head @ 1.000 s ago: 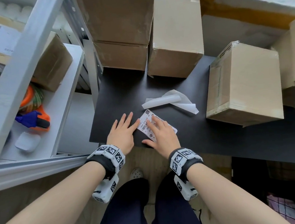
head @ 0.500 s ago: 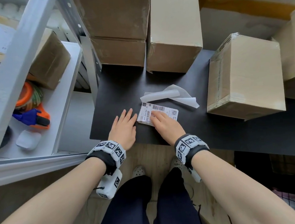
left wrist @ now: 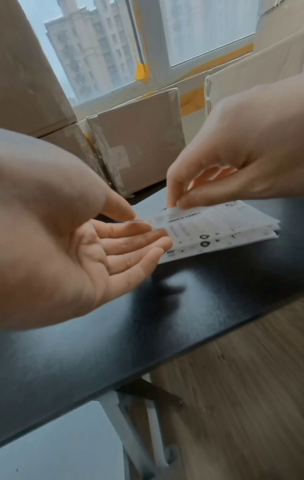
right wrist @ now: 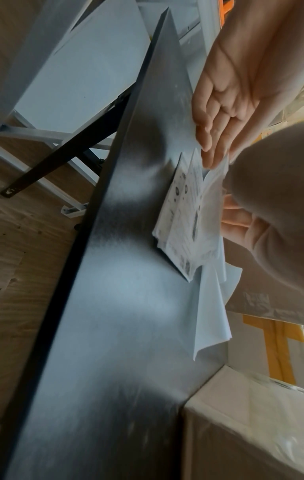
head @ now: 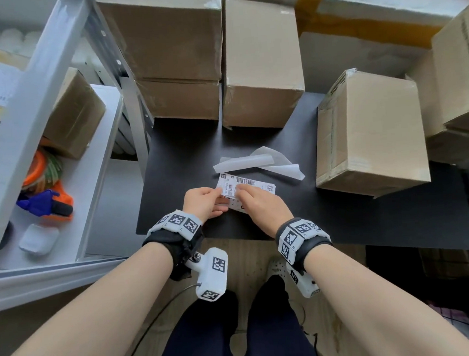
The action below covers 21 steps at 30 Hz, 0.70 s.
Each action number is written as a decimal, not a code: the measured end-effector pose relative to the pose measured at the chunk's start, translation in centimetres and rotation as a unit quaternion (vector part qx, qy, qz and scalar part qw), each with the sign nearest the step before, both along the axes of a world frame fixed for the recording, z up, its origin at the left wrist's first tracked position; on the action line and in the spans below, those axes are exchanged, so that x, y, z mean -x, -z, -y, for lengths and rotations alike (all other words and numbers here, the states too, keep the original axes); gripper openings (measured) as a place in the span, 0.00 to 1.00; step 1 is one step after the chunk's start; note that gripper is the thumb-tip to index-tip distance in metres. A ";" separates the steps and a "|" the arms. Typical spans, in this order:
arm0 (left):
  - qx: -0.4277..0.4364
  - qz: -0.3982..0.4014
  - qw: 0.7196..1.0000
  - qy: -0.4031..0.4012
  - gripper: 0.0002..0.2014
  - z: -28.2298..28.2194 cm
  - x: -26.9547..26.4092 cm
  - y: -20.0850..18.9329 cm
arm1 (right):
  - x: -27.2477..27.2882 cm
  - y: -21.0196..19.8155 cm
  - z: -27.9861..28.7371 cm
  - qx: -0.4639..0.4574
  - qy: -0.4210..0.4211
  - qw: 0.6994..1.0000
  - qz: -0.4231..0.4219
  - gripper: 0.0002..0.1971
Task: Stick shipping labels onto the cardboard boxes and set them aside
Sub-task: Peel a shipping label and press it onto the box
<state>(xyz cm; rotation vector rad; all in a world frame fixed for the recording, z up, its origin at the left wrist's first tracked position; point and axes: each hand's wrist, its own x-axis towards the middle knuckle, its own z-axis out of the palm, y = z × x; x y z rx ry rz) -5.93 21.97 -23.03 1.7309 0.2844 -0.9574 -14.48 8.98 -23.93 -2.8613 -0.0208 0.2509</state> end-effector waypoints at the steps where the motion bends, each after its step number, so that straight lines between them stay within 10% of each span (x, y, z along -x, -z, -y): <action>1: 0.004 -0.010 1.000 -0.008 0.10 0.1 -0.1 -0.3 | 0.1 -0.1 0.0 -0.005 0.003 1.000 0.018 0.09; 21: 0.072 -0.019 0.997 -0.001 0.09 2.3 0.9 -3.0 | 0.7 -3.1 0.4 -0.054 0.112 0.980 0.153 0.15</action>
